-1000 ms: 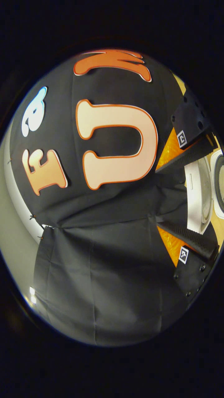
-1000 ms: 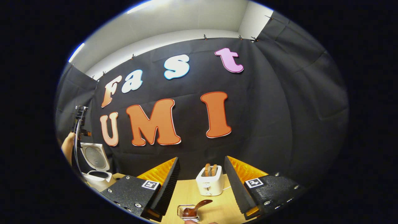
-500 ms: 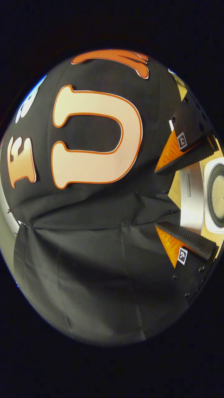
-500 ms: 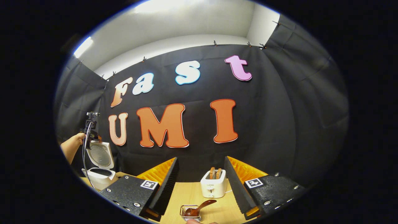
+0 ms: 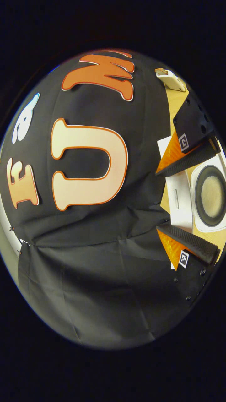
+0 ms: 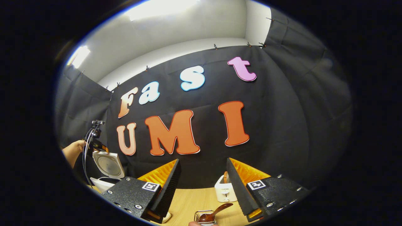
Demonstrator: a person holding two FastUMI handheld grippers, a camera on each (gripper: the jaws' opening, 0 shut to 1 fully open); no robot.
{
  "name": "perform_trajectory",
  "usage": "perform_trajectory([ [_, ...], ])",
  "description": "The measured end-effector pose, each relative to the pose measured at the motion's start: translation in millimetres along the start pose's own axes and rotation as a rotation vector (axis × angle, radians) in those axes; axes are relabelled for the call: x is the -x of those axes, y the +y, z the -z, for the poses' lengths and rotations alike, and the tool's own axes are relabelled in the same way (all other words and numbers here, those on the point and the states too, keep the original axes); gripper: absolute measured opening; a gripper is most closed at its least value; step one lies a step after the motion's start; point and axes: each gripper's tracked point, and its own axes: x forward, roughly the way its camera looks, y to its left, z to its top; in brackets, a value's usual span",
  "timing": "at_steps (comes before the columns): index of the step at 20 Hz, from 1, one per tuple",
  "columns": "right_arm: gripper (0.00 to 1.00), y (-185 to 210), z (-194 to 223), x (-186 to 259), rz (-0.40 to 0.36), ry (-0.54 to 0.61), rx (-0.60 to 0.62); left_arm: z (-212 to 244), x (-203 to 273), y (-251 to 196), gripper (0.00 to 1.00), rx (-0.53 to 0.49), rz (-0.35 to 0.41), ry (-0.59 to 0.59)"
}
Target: Close the left gripper, press the button to open the rice cooker; take a wooden spoon from the chopstick holder with the right hand, scoop a spoonful of rice and pour it into the rice cooker, then put the wooden spoon back into the chopstick holder.
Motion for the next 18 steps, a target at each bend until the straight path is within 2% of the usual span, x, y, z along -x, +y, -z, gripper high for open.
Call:
perform_trajectory([
  [5, 0.86, 14.5, 8.4, -5.4, -0.045, 0.026, -0.034, -6.0, -9.5, 10.2, 0.98, 0.0, -0.031, -0.036],
  [7, 0.86, 11.2, 6.7, -4.4, -0.037, 0.022, -0.022, -27.5, -20.0, 11.4, 0.99, -0.022, -0.043, -0.101],
  [9, 0.86, 4.5, 4.2, -3.5, -0.013, 0.014, 0.006, -54.5, -34.2, 20.0, 0.99, -0.05, -0.096, -0.187],
  [11, 0.86, 0.3, 3.3, -3.9, 0.006, 0.017, 0.028, -58.6, -50.0, 11.2, 0.98, -0.027, -0.067, -0.17],
  [14, 0.86, 1.6, 4.5, -5.5, 0.013, 0.026, 0.053, -34.9, -73.0, 9.7, 0.99, -0.015, -0.08, -0.087],
  [17, 0.86, 7.2, 9.3, -7.1, 0.001, 0.038, 0.077, -27.1, -74.2, 4.2, 0.96, 0.037, -0.05, -0.049],
  [18, 0.86, 9.8, 12.6, -7.7, -0.008, 0.044, 0.084, -26.9, -72.3, 0.5, 0.99, 0.051, -0.02, -0.034],
])
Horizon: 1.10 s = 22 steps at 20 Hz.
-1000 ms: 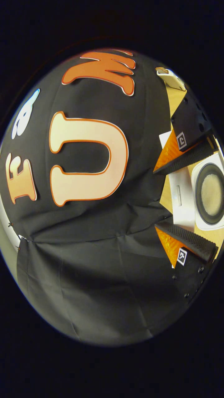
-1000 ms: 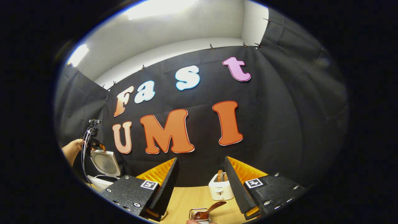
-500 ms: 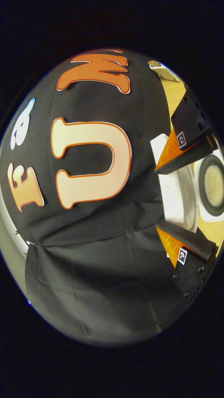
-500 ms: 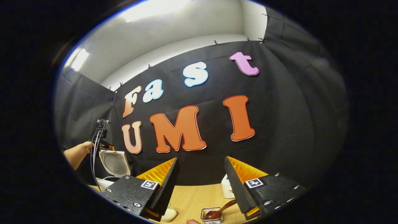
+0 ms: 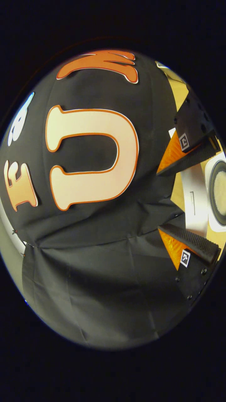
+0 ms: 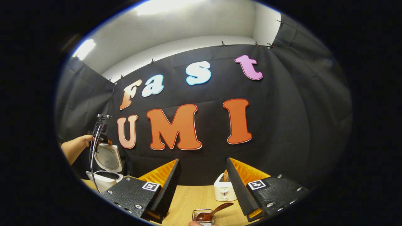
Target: Close the left gripper, press the button to open the rice cooker; take a wooden spoon from the chopstick holder with the right hand, scoop a spoonful of rice and pour it into the rice cooker, then put the wooden spoon back into the chopstick holder.
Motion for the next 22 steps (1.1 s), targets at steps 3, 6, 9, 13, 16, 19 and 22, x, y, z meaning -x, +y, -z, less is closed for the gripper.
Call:
perform_trajectory([
  [3, 0.86, 12.7, 7.9, 2.1, -0.042, 0.013, 0.022, 7.3, 11.3, -5.5, 0.91, 0.042, 0.105, 0.088],
  [6, 0.86, 18.3, 8.4, 2.6, -0.061, -0.006, 0.05, 28.9, 22.7, -11.2, 0.82, 0.058, 0.116, 0.177],
  [9, 0.86, 26.2, 7.8, 4.7, -0.097, -0.028, 0.049, 57.2, 55.5, -11.9, 0.86, 0.05, 0.131, 0.208],
  [13, 0.86, 29.5, 10.5, 7.1, -0.122, -0.04, 0.049, 101.3, 84.5, -24.3, 0.94, -0.005, 0.182, 0.276],
  [16, 0.86, 30.3, 14.9, 10.3, -0.138, -0.038, 0.048, 137.5, 103.1, -25.6, 0.94, -0.04, 0.199, 0.336],
  [19, 0.86, 29.4, 18.4, 12.5, -0.151, -0.036, 0.076, 168.7, 106.7, -22.0, 0.94, -0.151, 0.186, 0.362],
  [22, 0.86, 34.4, 20.9, 11.7, -0.16, -0.043, 0.094, 207.6, 110.1, -20.1, 0.94, -0.175, 0.196, 0.414],
])
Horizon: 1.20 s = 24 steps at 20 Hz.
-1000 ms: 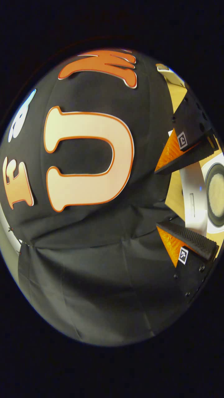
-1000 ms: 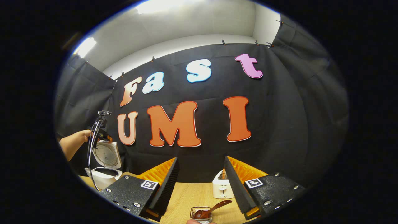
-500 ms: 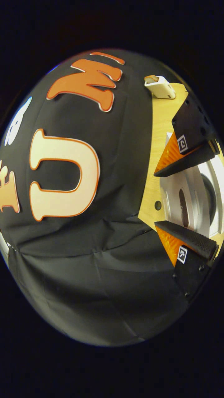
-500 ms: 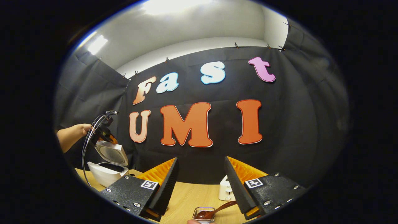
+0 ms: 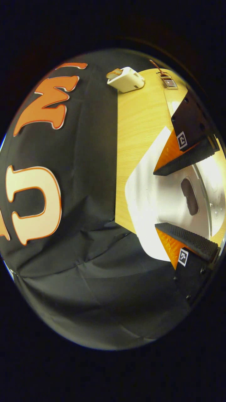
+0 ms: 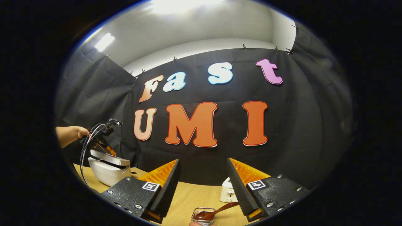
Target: Close the left gripper, press the button to open the rice cooker; take a wooden spoon from the chopstick holder with the right hand, scoop a spoonful of rice and pour it into the rice cooker, then put the wooden spoon back into the chopstick holder.
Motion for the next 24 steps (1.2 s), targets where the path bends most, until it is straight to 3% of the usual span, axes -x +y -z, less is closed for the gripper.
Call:
perform_trajectory([
  [2, 0.86, 6.7, 5.4, -0.9, -0.018, 0.003, 0.0, 35.5, -2.1, 2.6, 0.94, 0.091, 0.005, 0.076],
  [3, 0.86, 10.5, 9.3, -2.8, -0.028, 0.008, 0.006, 21.9, -2.1, 5.8, 0.95, 0.1, 0.006, -0.037],
  [7, 0.87, 23.5, 17.3, -13.1, -0.054, 0.033, 0.024, 18.1, 5.4, 12.3, 0.96, 0.091, 0.017, -0.018],
  [12, 0.87, 32.3, 28.3, -17.6, -0.055, 0.047, 0.044, 18.1, 6.0, 11.8, 0.93, 0.126, 0.01, -0.059],
  [14, 0.88, 35.4, 33.8, -19.2, -0.057, 0.064, 0.046, 11.7, 9.8, 6.2, 0.93, 0.154, 0.04, -0.097],
  [18, 0.88, 39.5, 42.8, -23.2, -0.043, 0.077, 0.038, -3.1, 19.5, 4.9, 0.94, 0.115, 0.004, -0.241],
  [24, 0.88, 36.7, 51.7, -26.5, 0.001, 0.079, 0.05, -29.9, 54.4, -23.9, 0.96, 0.111, 0.048, -0.479],
])
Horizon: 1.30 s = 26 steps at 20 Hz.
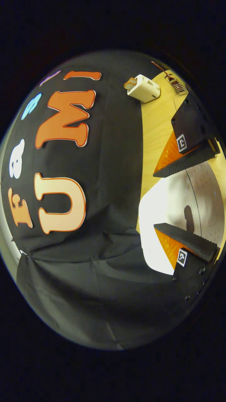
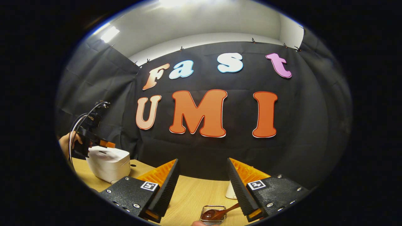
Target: Close the left gripper, press the button to open the rice cooker; take a wooden spoon from the chopstick holder with the right hand, scoop a spoonful of rice and pour it into the rice cooker, then put the wooden spoon back into the chopstick holder.
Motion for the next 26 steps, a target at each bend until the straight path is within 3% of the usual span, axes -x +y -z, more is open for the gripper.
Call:
perform_trajectory([
  [3, 0.88, 4.4, 4.8, -0.8, 0.005, 0.008, 0.024, -12.8, 11.7, -23.5, 0.95, -0.023, 0.081, -0.117],
  [10, 0.88, 14.9, 17.1, -5.7, 0.006, 0.018, 0.039, -20.0, 45.8, -71.0, 0.95, -0.06, 0.159, -0.269],
  [22, 0.9, 23.9, 17.7, -0.4, 0.02, 0.001, 0.096, -19.6, 76.8, -126.3, 0.94, -0.176, 0.207, -0.408],
  [26, 0.91, 15.7, 18.7, 6.2, 0.048, 0.004, 0.122, -25.8, 83.8, -144.7, 0.99, -0.207, 0.212, -0.455],
])
